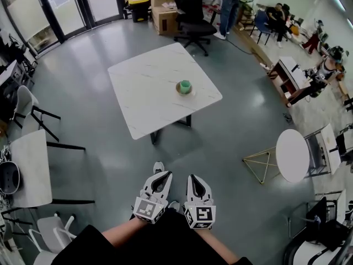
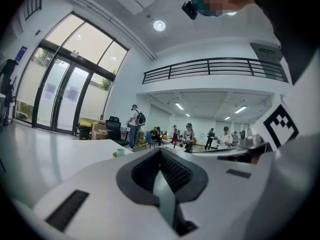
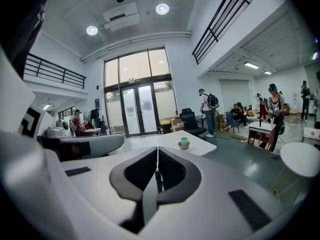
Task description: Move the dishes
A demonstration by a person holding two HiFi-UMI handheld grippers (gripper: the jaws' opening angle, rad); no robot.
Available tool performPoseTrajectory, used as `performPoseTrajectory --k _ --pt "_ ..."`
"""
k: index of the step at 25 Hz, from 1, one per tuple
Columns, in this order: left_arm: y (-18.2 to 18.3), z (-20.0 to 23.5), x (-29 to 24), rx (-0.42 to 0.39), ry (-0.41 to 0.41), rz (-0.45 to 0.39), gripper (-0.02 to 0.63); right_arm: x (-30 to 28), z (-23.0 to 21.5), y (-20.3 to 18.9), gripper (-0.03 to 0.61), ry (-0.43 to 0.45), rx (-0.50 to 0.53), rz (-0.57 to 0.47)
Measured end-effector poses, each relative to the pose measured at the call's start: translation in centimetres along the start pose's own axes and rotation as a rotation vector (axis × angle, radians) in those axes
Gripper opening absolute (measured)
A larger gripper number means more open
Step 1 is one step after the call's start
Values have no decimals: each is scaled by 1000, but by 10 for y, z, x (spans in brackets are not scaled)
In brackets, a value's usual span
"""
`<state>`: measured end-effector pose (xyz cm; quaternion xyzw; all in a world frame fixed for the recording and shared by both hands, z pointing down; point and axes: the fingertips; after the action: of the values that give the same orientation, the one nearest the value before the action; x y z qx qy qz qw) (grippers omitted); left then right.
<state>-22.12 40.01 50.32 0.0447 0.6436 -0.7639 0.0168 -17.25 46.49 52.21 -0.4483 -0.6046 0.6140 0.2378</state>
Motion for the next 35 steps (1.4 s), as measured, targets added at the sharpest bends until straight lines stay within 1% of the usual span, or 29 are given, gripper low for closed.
performPoseTrajectory --k 3,5,8,9,11,13,14,17,21,24,27,28,32,35 --pt "9 20 -30 20 -30 -1 17 -30 -7 9 17 -12 20 26" --pt "10 38 -47 34 -36 14 17 -56 -8 18 17 -6 20 29" --pt "5 67 -67 51 -30 44 17 -94 4 35 17 65 -20 -4" --pt "5 78 -73 55 -29 48 17 -107 10 40 17 88 -19 -11" --pt "8 100 -87 62 -31 50 17 -136 17 46 17 99 30 8" --pt "14 122 -104 70 -41 50 17 -167 20 50 17 93 83 39" --pt "18 133 -112 74 -42 48 17 -180 20 53 17 93 91 48" --pt "31 167 -131 79 -50 45 17 -214 21 66 17 85 94 62" --pt "40 203 -146 60 -70 50 17 -246 18 83 17 39 92 75" --pt "44 225 -154 69 -80 52 17 -264 18 86 17 6 74 88" --pt "49 237 -163 79 -91 45 17 -280 15 83 17 -8 2 134" --pt "50 239 -167 82 -95 44 17 -285 11 82 17 -13 -8 147" --pt "52 246 -188 91 -103 48 17 -308 -5 90 17 -38 6 151" --pt "50 254 -200 99 -90 49 17 -322 -15 91 17 -36 16 153"
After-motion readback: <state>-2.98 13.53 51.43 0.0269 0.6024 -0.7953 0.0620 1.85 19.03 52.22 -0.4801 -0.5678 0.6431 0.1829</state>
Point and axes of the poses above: the fingertips, and each gripper's own axes: x backward along the fingers, z to its left, y out of its top, and after that the axes turned 5 degrees about -y, right-handed
